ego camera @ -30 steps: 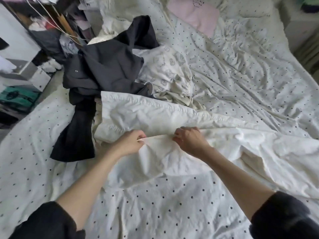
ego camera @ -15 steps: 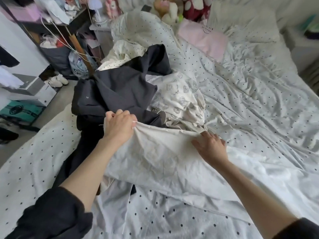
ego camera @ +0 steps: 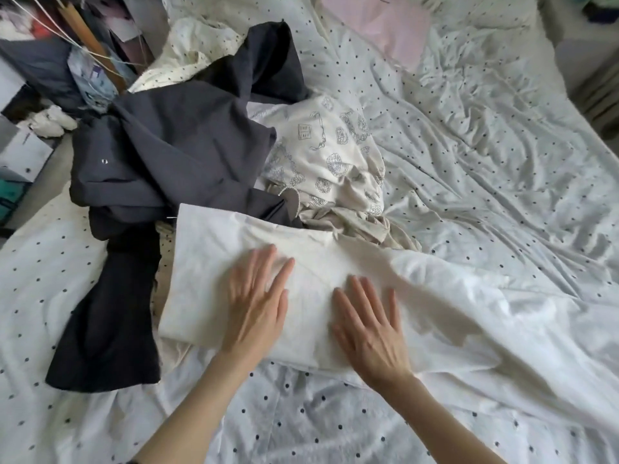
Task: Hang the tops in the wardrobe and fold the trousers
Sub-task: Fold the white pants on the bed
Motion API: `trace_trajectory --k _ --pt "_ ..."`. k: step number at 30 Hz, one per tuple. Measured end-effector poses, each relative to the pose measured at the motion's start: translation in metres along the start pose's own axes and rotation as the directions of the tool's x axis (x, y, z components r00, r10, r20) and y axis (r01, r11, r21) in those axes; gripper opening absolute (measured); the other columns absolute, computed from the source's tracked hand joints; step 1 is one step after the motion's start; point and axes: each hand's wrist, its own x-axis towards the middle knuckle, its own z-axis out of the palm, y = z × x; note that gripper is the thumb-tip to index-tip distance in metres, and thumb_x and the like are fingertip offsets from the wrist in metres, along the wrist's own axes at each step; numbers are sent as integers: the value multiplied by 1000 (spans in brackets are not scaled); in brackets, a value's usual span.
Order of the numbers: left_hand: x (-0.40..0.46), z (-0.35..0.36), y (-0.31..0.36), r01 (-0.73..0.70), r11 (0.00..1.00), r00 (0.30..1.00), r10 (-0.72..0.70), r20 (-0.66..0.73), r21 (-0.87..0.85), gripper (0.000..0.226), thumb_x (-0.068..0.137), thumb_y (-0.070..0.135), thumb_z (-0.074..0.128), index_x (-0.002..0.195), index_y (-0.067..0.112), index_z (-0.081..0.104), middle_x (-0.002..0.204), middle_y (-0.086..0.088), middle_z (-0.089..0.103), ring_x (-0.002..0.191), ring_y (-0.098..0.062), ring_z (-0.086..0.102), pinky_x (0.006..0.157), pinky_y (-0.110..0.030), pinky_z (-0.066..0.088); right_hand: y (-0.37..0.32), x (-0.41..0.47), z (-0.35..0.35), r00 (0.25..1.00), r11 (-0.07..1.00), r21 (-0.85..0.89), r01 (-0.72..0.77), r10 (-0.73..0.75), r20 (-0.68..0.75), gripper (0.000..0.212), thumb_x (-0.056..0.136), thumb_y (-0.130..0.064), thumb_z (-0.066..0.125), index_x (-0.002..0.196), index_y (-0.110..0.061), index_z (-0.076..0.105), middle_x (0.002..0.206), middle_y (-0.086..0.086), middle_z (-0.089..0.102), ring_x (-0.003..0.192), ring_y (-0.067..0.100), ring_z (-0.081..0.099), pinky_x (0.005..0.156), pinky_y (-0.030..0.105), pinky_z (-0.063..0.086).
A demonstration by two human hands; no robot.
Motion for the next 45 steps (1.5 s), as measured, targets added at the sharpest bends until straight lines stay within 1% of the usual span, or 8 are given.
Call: trace_trajectory --k 5,10,17,20,28,38,41,45 --pt "-2 25 -26 33 973 964 -91 248 227 54 90 45 27 139 30 44 152 -2 33 140 -28 25 106 -62 14 10 15 13 982 998 -46 30 -21 189 58 97 -54 20 139 -22 42 147 8 40 138 30 32 113 56 15" --pt "-8 22 15 152 982 973 -169 160 111 54 88 34 30 134 15 49 147 -17 37 135 -36 26 99 -68 22 14 -28 -8 998 995 71 65 -66 5 45 90 -34 37 128 -16 54 140 10 49 130 26 46 108 55 32" --pt "-49 35 161 -376 891 920 391 11 -254 14 91 18 44 103 15 49 130 -11 53 133 -27 37 105 -53 36 106 -159 -24 948 973 13 -232 229 -220 33 84 -24 47 117 -18 51 126 8 58 123 23 44 104 50 28" --pt "-50 45 197 -487 843 851 517 95 -227 33 72 18 76 99 15 57 130 -11 53 131 -29 39 102 -56 39 135 -172 -26 933 949 -79 -306 283 -224 34 84 -33 46 112 -17 58 118 9 61 112 25 46 96 47 32" --pt "-36 37 185 -423 903 879 430 205 -80 76 52 -13 72 118 17 50 133 -16 51 114 -30 42 90 -46 48 152 -162 -30 889 947 -23 -322 293 -353 9 75 -7 58 79 -14 61 86 3 60 81 26 53 70 37 30" --pt "-62 28 139 -356 934 882 326 341 28 103 46 -29 61 137 17 47 144 -9 45 129 -35 44 97 -53 44 158 -218 -34 964 980 64 -191 199 -177 14 76 -10 69 78 -14 56 100 3 66 91 27 62 76 35 40" --pt "-70 26 130 -320 946 891 284 354 47 102 45 -27 63 136 16 44 142 -10 46 126 -38 46 97 -55 42 149 -201 -49 933 979 69 -194 206 -295 17 92 -27 48 86 -14 56 95 3 63 83 25 58 75 37 36" --pt "-64 19 132 -313 950 877 287 386 5 68 75 13 50 141 22 37 149 -9 35 136 -32 34 106 -58 28 147 -156 -65 926 945 111 -309 325 -193 44 93 -42 37 128 -19 52 129 8 56 118 28 51 98 49 36"
